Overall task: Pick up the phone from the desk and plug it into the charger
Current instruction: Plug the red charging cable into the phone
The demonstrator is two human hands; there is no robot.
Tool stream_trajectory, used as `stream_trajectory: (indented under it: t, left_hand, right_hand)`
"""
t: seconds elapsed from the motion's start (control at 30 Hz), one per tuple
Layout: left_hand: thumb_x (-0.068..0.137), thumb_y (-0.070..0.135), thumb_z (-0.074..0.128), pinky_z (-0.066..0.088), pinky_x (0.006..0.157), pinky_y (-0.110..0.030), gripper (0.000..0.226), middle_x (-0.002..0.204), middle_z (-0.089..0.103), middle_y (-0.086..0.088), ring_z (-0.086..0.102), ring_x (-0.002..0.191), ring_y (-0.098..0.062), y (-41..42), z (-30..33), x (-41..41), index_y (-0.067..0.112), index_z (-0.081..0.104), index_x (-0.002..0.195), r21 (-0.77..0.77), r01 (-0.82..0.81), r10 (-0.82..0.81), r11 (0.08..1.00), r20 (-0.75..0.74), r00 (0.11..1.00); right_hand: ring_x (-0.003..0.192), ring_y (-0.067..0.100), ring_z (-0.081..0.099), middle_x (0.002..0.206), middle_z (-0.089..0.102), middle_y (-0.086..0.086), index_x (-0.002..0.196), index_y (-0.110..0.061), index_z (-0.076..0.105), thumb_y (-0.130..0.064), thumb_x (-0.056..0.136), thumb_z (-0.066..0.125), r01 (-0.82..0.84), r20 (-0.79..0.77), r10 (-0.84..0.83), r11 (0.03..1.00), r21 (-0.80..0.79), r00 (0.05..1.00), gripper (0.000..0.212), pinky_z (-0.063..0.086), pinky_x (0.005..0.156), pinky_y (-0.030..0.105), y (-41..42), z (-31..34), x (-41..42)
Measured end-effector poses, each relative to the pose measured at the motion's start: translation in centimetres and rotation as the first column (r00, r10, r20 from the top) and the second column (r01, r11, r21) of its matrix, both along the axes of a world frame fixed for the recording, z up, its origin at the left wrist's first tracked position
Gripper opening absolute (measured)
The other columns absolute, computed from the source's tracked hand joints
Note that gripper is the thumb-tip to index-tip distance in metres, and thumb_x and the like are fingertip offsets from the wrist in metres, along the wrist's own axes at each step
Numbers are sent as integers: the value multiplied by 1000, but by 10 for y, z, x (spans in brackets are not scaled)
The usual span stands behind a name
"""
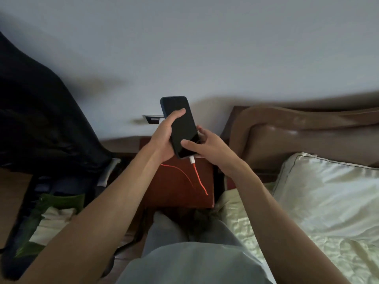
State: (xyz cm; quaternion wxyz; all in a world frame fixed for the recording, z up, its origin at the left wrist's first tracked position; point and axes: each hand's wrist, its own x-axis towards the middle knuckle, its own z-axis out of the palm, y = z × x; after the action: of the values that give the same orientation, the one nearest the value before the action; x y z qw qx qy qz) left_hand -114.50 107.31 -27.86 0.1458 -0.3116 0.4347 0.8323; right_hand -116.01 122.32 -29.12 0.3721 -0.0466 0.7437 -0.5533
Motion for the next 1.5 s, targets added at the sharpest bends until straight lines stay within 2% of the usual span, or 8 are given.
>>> stream_trajectory:
  t: [0.17, 0.4, 0.6, 0.8, 0.97, 1.17, 1.33, 1.5]
  left_hand:
    - [83, 38, 69, 44, 109, -47, 50, 116, 61, -17, 61, 108, -31, 12, -46, 6, 7, 61, 122, 55, -1, -3, 998, 71, 997]
    - [93, 32, 56, 42, 111, -48, 52, 140, 57, -20, 56, 129, -36, 12, -142, 13, 7, 54, 139, 119, 35, -58, 992, 193, 979]
    - [95, 32, 53, 50, 71, -29, 29, 104, 68, -8, 65, 80, -18, 7, -242, 12, 13, 64, 114, 7, 113, -110, 994, 311, 944]
    - [94, 36, 56, 44, 90, -32, 20, 102, 70, -4, 61, 82, -15, 21, -340, 6, 21, 68, 98, -66, 165, -129, 984, 372, 919]
    - [94, 48, 54, 28, 117, -42, 44, 133, 62, -4, 51, 129, -21, 24, -389, 2, 19, 64, 125, -178, 249, -153, 952, 429, 890]
    - [92, 53, 52, 41, 75, -24, 48, 117, 71, 2, 66, 99, -12, 28, -406, -3, 21, 65, 125, -301, 267, -152, 916, 356, 922]
    - [74, 63, 52, 51, 82, -32, 61, 113, 75, 3, 71, 103, -19, 24, -412, 1, 29, 66, 123, -355, 239, -112, 904, 342, 933]
    - [93, 49, 52, 50, 72, -22, 39, 109, 75, 7, 72, 95, -9, 22, -413, 2, 32, 62, 128, -373, 220, -105, 902, 304, 947]
  right_hand:
    - [106, 21, 67, 120, 64, 6, 133, -13, 48, -59, 48, 85, -36, -14, 40, 973, 227, 999, 104, 62, 81, 36, -5, -39, 8]
    - [117, 27, 60, 132, 58, 7, 144, -9, 32, -43, 69, 85, -54, 3, 61, 862, 503, 998, 98, 50, 84, 33, -1, -128, 13]
    - [115, 37, 60, 128, 59, 14, 136, -9, 37, -52, 67, 80, -94, 16, 112, 739, 667, 994, 93, 48, 88, 41, -6, -231, 10]
    - [116, 35, 59, 127, 58, 13, 134, -9, 37, -48, 67, 80, -127, 34, 152, 661, 739, 988, 89, 51, 91, 42, -2, -322, 7]
    - [126, 32, 44, 132, 43, 13, 134, -4, 39, -43, 66, 82, -19, -95, 139, 652, 758, 986, 89, 46, 94, 43, 0, -368, 9]
    - [121, 33, 49, 128, 48, 13, 128, -5, 44, -56, 62, 81, 76, -190, 109, 643, 762, 976, 90, 45, 99, 43, -15, -391, 15]
    - [127, 32, 47, 134, 46, 13, 143, -8, 33, -61, 64, 78, 86, -194, 100, 641, 762, 976, 106, 43, 102, 44, -26, -396, 19]
    - [125, 33, 48, 135, 46, 14, 146, -11, 31, -62, 67, 77, 64, -197, 152, 613, 788, 969, 104, 43, 99, 42, -28, -400, 13]
